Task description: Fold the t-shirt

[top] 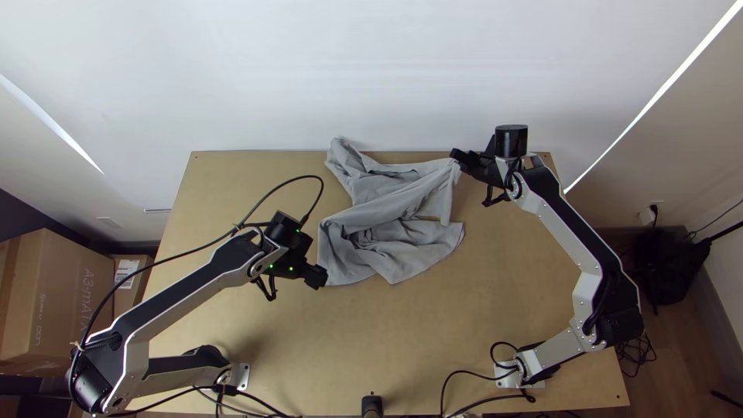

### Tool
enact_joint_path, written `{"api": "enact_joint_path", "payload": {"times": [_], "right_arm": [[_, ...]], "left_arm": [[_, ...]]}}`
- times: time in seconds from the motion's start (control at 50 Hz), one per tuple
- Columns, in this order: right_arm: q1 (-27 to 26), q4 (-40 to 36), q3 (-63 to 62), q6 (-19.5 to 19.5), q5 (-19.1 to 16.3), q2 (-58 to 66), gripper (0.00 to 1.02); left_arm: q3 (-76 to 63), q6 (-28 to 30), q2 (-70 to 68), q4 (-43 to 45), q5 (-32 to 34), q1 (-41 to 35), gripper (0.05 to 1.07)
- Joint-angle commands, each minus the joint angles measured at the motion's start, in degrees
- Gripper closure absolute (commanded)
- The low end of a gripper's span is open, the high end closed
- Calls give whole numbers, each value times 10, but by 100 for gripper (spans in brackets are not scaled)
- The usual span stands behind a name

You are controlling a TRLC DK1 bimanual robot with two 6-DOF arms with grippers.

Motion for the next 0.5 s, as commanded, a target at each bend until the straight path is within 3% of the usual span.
{"api": "enact_joint_path", "payload": {"times": [0.0,0.48], "right_arm": [[1,2,-10,16,10,-21,100],[5,2,-7,17,11,-22,100]], "left_arm": [[-28,-20,8,15,-5,-11,34],[-24,-32,103,72,-34,-43,35]]}}
